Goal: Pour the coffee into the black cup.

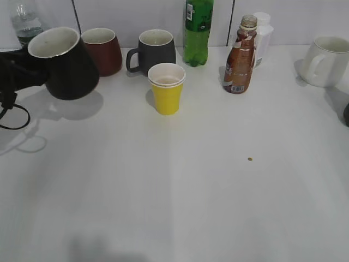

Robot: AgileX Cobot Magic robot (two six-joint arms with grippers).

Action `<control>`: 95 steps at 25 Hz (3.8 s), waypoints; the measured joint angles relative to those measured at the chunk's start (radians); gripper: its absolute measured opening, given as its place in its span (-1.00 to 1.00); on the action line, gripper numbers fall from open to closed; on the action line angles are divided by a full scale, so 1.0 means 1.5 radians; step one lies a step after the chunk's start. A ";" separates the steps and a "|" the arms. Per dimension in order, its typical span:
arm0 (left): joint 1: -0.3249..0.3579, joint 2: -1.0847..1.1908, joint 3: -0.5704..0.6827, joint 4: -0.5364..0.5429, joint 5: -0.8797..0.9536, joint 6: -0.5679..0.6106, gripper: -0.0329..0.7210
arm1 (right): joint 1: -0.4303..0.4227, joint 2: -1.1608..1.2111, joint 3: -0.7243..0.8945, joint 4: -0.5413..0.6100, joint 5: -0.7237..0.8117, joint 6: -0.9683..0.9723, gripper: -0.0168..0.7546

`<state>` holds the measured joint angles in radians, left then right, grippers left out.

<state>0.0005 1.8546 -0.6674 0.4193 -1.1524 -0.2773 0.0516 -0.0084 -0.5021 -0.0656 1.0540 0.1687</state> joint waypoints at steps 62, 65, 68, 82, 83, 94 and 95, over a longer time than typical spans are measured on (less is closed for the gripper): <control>0.000 -0.004 -0.013 0.352 -0.005 -0.120 -0.80 | 0.218 0.889 -0.016 0.420 -1.070 -0.458 0.33; 0.000 -0.004 -0.013 0.352 -0.005 -0.120 -0.80 | 0.220 0.953 -0.016 0.401 -1.133 -0.384 0.33; 0.000 -0.004 -0.013 0.352 -0.005 -0.120 -0.80 | 0.220 1.007 -0.016 0.382 -1.179 -0.332 0.33; 0.000 -0.004 -0.013 0.352 -0.005 -0.120 -0.80 | 0.221 1.230 -0.101 0.186 -1.209 -0.207 0.68; 0.000 -0.004 -0.013 0.352 -0.005 -0.120 -0.80 | 0.221 1.243 -0.119 0.184 -1.205 -0.201 0.72; 0.000 -0.004 -0.013 0.352 -0.005 -0.120 -0.80 | 0.221 1.366 -0.281 0.153 -1.200 -0.190 0.76; 0.000 -0.004 -0.013 0.352 -0.005 -0.120 -0.80 | 0.221 1.379 -0.296 0.156 -1.200 -0.190 0.76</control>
<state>0.0005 1.8482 -0.6869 0.9472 -1.1594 -0.4573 0.3826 2.0598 -0.9454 0.1689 -0.7459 -0.1157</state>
